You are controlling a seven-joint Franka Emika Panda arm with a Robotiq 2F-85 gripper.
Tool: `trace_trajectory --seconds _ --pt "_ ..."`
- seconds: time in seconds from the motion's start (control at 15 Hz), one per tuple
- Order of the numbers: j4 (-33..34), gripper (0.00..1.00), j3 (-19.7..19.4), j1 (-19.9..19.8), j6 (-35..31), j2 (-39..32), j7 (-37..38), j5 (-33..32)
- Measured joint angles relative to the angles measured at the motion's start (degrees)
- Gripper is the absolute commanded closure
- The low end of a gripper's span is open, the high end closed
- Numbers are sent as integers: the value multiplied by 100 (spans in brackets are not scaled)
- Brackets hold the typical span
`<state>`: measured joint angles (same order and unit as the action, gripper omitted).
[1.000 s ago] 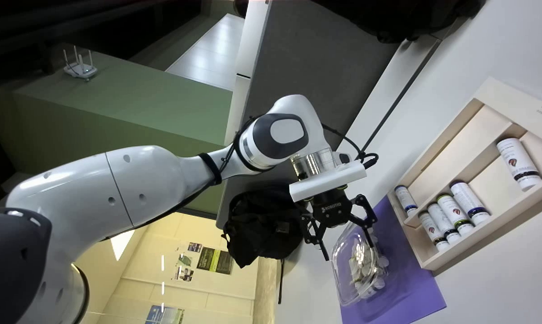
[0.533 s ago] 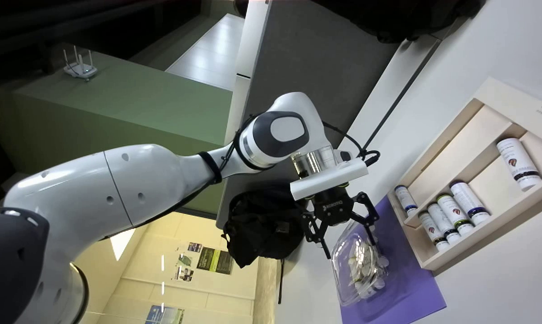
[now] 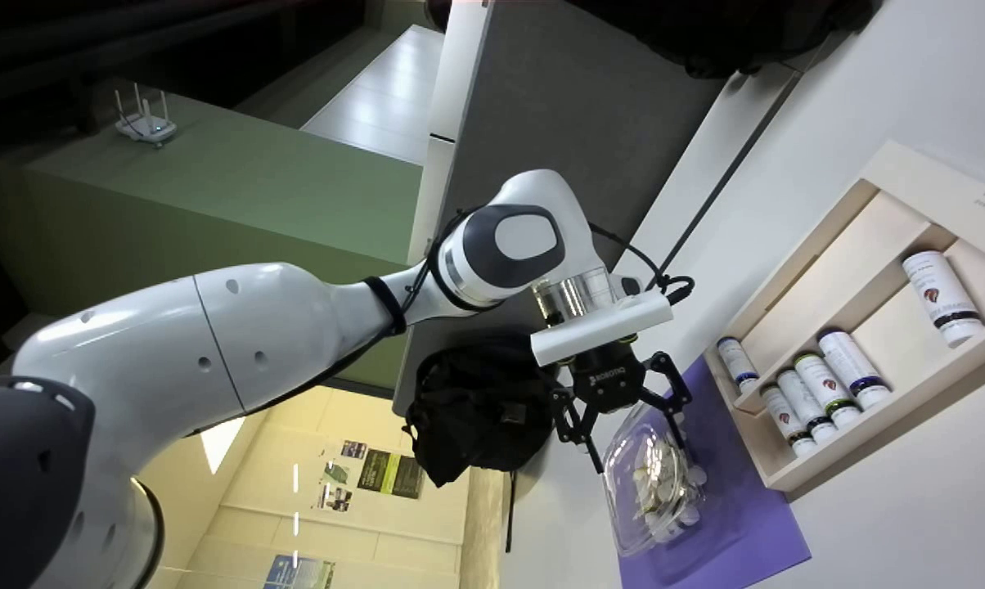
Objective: Take one bottle from the tray, put it in the container, close the lid, then open it
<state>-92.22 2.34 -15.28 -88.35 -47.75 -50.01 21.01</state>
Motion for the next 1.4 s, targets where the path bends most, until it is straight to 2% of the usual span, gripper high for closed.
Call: trace_trajectory --seconds 0.93,1.4 --pt "-5 0 40 11 66 -94 -125 -1" --pt "-4 0 173 -32 350 -100 -1501 -178"
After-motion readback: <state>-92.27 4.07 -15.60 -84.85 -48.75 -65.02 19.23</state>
